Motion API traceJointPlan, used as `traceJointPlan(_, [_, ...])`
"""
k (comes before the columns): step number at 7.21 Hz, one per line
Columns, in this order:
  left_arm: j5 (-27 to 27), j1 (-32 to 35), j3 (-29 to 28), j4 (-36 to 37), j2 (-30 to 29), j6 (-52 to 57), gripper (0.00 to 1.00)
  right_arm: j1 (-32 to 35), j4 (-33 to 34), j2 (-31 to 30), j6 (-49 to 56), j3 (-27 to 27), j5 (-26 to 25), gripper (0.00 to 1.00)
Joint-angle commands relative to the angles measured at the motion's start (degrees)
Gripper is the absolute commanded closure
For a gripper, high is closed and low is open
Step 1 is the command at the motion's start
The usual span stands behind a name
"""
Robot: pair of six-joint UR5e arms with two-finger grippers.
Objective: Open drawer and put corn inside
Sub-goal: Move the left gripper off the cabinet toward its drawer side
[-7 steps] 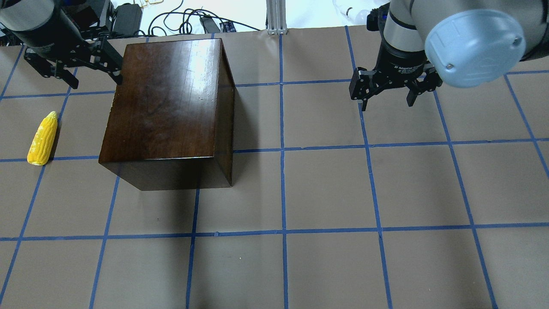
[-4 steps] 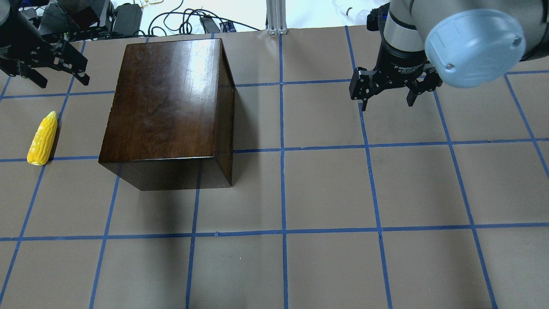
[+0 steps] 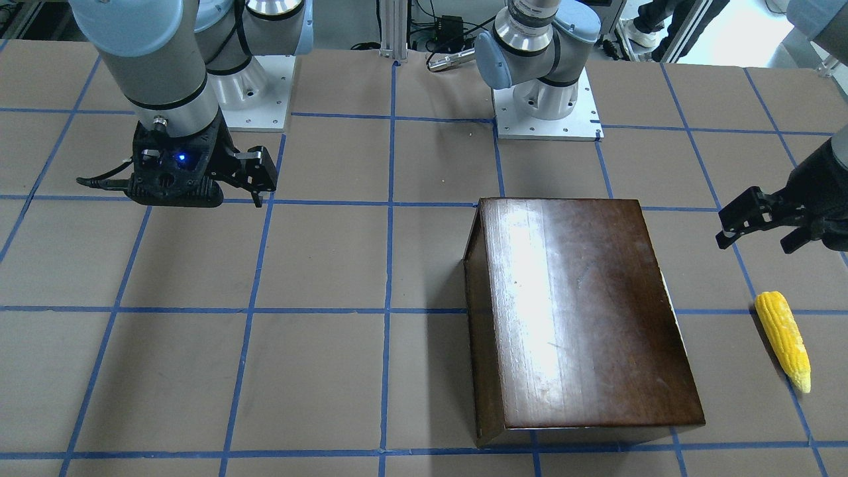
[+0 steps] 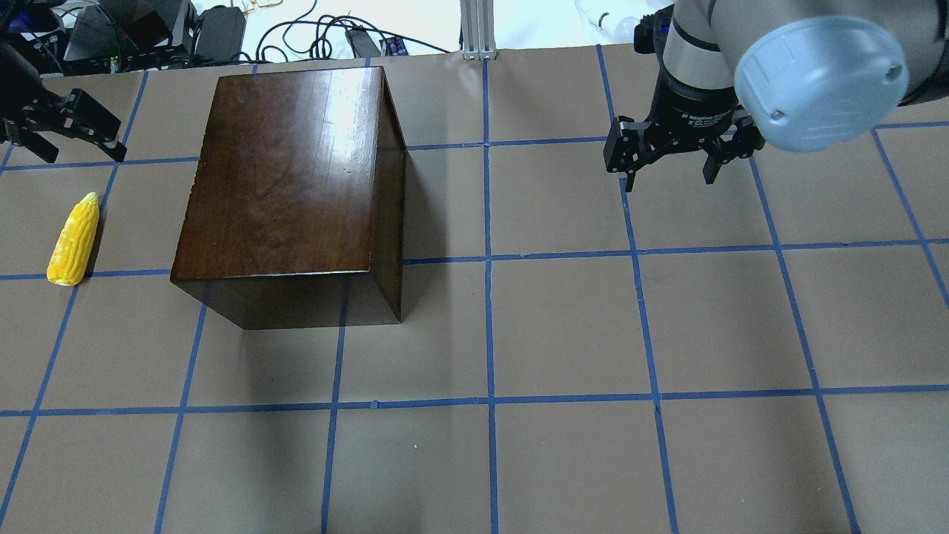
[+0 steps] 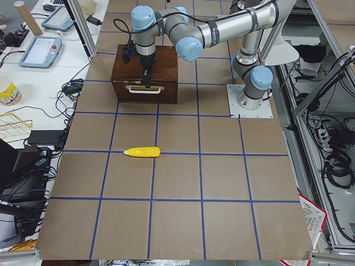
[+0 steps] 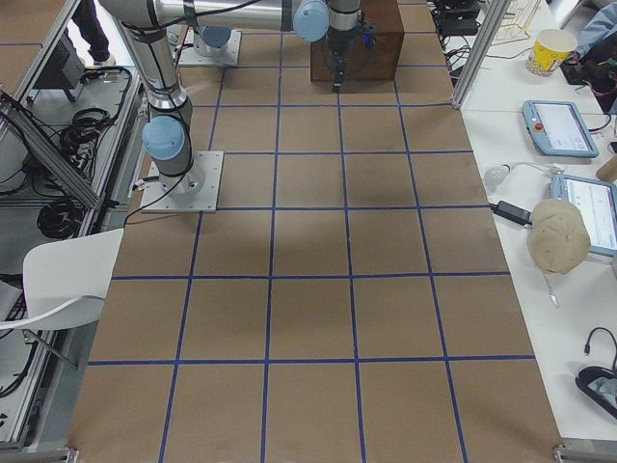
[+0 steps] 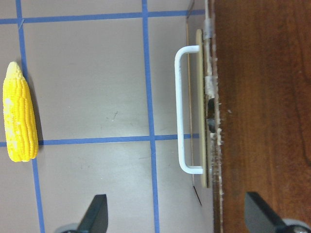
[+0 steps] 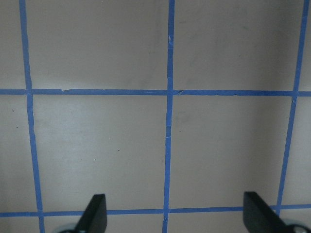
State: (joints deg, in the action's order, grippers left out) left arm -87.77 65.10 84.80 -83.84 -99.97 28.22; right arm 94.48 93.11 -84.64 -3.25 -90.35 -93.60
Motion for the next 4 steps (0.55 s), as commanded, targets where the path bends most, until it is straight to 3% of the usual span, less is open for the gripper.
traceJointPlan(1, [2.8,-0.2,0.1,1.7,-2.1,0.4,0.0,0.0,0.0,0.0,0.0,0.0,0.0,0.0])
traceJointPlan(4, [4.6,-3.4,0.1,1.8,-2.9,3.7,0.0,0.0,0.0,0.0,0.0,0.0,0.0,0.0])
